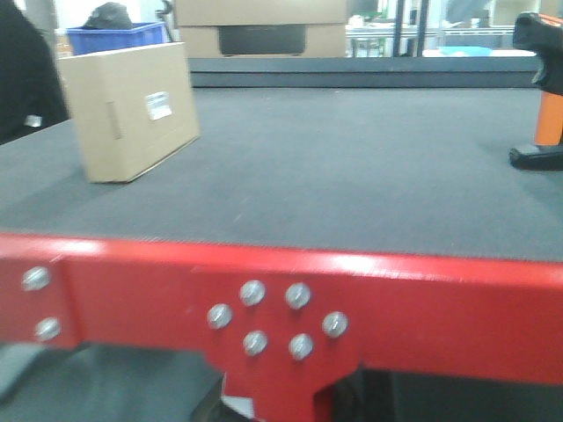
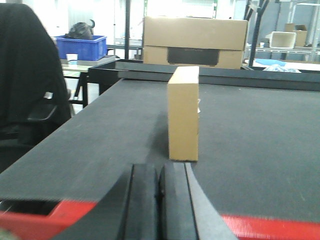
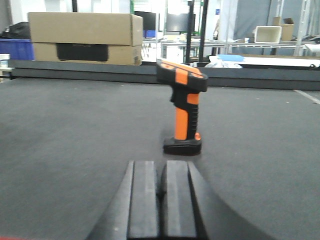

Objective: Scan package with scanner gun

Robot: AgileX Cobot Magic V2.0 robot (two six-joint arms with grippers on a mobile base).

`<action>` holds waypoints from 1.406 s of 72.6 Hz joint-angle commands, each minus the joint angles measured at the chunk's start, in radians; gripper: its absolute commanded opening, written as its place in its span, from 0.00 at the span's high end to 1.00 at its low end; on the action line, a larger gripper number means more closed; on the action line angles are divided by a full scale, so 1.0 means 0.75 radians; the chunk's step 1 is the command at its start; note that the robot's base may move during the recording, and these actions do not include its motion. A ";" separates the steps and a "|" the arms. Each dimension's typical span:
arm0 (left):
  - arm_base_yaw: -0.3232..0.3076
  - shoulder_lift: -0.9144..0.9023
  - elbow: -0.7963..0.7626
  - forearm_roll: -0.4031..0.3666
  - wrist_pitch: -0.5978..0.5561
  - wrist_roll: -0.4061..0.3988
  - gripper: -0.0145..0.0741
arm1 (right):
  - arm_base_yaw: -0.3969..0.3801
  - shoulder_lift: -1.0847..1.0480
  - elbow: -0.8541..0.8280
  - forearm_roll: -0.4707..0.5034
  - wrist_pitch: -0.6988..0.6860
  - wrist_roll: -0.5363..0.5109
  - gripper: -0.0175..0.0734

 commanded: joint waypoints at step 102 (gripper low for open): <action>0.000 -0.004 -0.002 -0.008 -0.017 0.000 0.96 | -0.006 -0.003 0.000 0.004 -0.024 -0.009 0.99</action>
